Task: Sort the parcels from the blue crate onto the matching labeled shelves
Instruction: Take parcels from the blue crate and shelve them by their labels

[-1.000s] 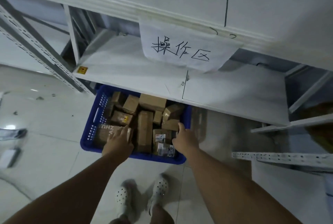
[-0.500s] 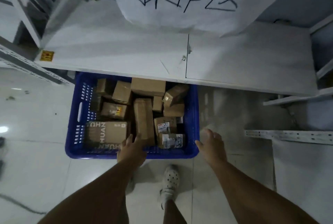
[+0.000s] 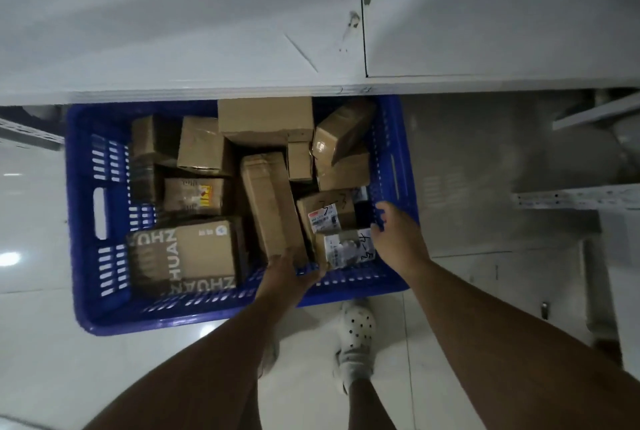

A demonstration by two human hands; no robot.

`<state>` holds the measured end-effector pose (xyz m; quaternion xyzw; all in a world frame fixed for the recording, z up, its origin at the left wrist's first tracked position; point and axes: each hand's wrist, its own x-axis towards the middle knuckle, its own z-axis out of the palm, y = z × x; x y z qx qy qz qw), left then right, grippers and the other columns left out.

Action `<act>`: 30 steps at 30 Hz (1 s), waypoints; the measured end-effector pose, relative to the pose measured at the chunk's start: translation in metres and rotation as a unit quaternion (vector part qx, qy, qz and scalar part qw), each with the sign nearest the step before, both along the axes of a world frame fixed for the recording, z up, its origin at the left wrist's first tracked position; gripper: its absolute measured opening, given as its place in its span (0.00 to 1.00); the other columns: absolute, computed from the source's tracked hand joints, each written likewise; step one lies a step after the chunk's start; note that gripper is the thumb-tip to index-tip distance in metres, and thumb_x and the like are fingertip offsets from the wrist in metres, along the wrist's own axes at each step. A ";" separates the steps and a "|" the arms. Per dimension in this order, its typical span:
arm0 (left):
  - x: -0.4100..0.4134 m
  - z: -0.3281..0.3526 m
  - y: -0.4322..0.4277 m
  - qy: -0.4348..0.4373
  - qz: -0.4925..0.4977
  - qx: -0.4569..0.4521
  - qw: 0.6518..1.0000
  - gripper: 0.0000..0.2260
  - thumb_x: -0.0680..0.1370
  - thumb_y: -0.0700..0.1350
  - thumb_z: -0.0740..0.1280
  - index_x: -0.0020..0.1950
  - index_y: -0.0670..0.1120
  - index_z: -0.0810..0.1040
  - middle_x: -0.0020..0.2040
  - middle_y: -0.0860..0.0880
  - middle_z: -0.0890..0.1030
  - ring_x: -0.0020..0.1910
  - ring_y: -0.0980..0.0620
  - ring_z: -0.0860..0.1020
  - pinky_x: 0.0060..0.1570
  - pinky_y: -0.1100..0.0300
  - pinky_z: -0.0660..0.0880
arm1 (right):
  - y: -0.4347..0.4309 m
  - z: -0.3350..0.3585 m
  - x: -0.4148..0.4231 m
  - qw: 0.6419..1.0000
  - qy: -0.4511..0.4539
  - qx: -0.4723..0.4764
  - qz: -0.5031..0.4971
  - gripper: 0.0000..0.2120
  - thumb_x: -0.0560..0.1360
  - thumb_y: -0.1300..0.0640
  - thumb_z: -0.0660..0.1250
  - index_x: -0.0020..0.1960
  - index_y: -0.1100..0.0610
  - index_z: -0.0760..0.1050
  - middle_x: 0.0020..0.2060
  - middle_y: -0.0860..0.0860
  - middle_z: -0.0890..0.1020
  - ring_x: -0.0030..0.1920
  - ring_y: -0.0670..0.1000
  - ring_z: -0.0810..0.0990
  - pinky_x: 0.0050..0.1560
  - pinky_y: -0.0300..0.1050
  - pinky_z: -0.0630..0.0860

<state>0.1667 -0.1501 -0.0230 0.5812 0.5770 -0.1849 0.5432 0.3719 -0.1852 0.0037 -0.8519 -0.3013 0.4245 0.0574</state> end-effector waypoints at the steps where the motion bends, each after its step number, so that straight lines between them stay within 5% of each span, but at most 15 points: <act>1: 0.006 -0.011 0.002 0.006 0.029 -0.006 1.000 0.27 0.74 0.53 0.70 0.70 0.46 0.70 0.65 0.45 0.74 0.61 0.46 0.75 0.56 0.59 0.73 | 0.005 -0.008 0.001 1.000 0.017 -0.013 0.006 0.21 0.80 0.57 0.61 0.72 0.54 0.65 0.64 0.56 0.76 0.62 0.55 0.76 0.57 0.48 0.74; 4: 0.023 -0.043 0.005 0.021 0.082 -0.045 0.995 0.17 0.75 0.45 0.70 0.61 0.38 0.75 0.50 0.45 0.80 0.49 0.46 0.78 0.47 0.58 0.74 | 0.014 -0.037 0.003 0.991 0.093 -0.084 0.039 0.19 0.80 0.56 0.61 0.71 0.55 0.66 0.63 0.58 0.76 0.57 0.57 0.78 0.46 0.45 0.72; 7: 0.033 -0.070 -0.002 0.019 0.111 -0.069 0.991 0.04 0.76 0.43 0.70 0.45 0.44 0.77 0.36 0.51 0.77 0.38 0.51 0.75 0.36 0.61 0.68 | 0.015 -0.063 0.003 0.984 0.115 -0.123 0.062 0.21 0.81 0.60 0.59 0.73 0.55 0.65 0.64 0.59 0.75 0.48 0.54 0.77 0.41 0.43 0.70; 10: 0.039 -0.086 -0.008 -0.022 0.076 -0.103 0.992 0.06 0.79 0.50 0.66 0.43 0.52 0.73 0.41 0.55 0.75 0.43 0.53 0.74 0.39 0.63 0.68 | 0.011 -0.084 0.001 0.990 0.085 -0.099 0.056 0.22 0.80 0.65 0.56 0.73 0.54 0.64 0.66 0.57 0.74 0.56 0.57 0.78 0.44 0.46 0.70; 14: 0.051 -0.102 -0.004 -0.010 0.053 -0.146 0.988 0.07 0.77 0.48 0.68 0.51 0.48 0.74 0.47 0.52 0.75 0.40 0.56 0.71 0.42 0.63 0.67 | 0.003 -0.111 -0.006 0.993 0.056 -0.093 0.035 0.20 0.80 0.66 0.56 0.71 0.56 0.66 0.62 0.57 0.75 0.55 0.56 0.77 0.46 0.47 0.72; 16: 0.061 -0.105 -0.001 -0.026 0.048 -0.155 0.986 0.10 0.76 0.40 0.69 0.56 0.46 0.74 0.44 0.51 0.78 0.37 0.58 0.72 0.35 0.68 0.70 | -0.004 -0.123 -0.010 0.991 0.048 -0.111 0.063 0.21 0.79 0.63 0.59 0.72 0.54 0.66 0.66 0.58 0.72 0.64 0.59 0.71 0.57 0.51 0.74; 19: 0.072 -0.121 -0.001 -0.032 0.114 -0.182 0.976 0.15 0.73 0.34 0.70 0.53 0.49 0.71 0.47 0.47 0.80 0.41 0.57 0.76 0.41 0.64 0.76 | -0.018 -0.133 -0.013 0.989 0.030 -0.103 0.100 0.28 0.77 0.60 0.63 0.75 0.50 0.62 0.73 0.53 0.64 0.75 0.59 0.55 0.72 0.58 0.62; 24: 0.079 -0.156 -0.001 0.011 0.197 -0.151 0.969 0.30 0.64 0.53 0.76 0.62 0.46 0.74 0.57 0.41 0.79 0.50 0.43 0.80 0.50 0.50 0.80 | -0.023 -0.140 -0.012 0.995 0.068 -0.057 0.042 0.33 0.77 0.66 0.63 0.77 0.50 0.57 0.73 0.54 0.64 0.71 0.56 0.65 0.68 0.53 0.69; 26: 0.088 -0.137 0.003 0.016 0.198 -0.130 0.971 0.25 0.70 0.50 0.75 0.64 0.45 0.74 0.60 0.41 0.78 0.52 0.44 0.80 0.52 0.52 0.79 | -0.020 -0.141 -0.006 0.996 0.082 -0.043 0.004 0.32 0.77 0.66 0.64 0.77 0.50 0.58 0.71 0.54 0.67 0.68 0.55 0.69 0.63 0.48 0.72; 28: 0.094 -0.123 0.007 0.055 0.152 -0.069 0.984 0.31 0.70 0.52 0.74 0.70 0.48 0.67 0.66 0.43 0.69 0.62 0.42 0.73 0.61 0.49 0.74 | -0.016 -0.142 -0.002 0.997 0.066 -0.026 -0.013 0.30 0.77 0.64 0.65 0.76 0.51 0.61 0.68 0.55 0.71 0.65 0.55 0.73 0.57 0.44 0.73; 30: 0.098 -0.111 0.011 0.034 0.123 0.004 0.992 0.34 0.70 0.55 0.74 0.72 0.48 0.64 0.68 0.44 0.66 0.65 0.43 0.70 0.63 0.50 0.72 | -0.010 -0.140 -0.001 0.999 0.046 -0.009 -0.024 0.31 0.76 0.61 0.67 0.75 0.50 0.60 0.68 0.55 0.71 0.67 0.56 0.71 0.61 0.47 0.73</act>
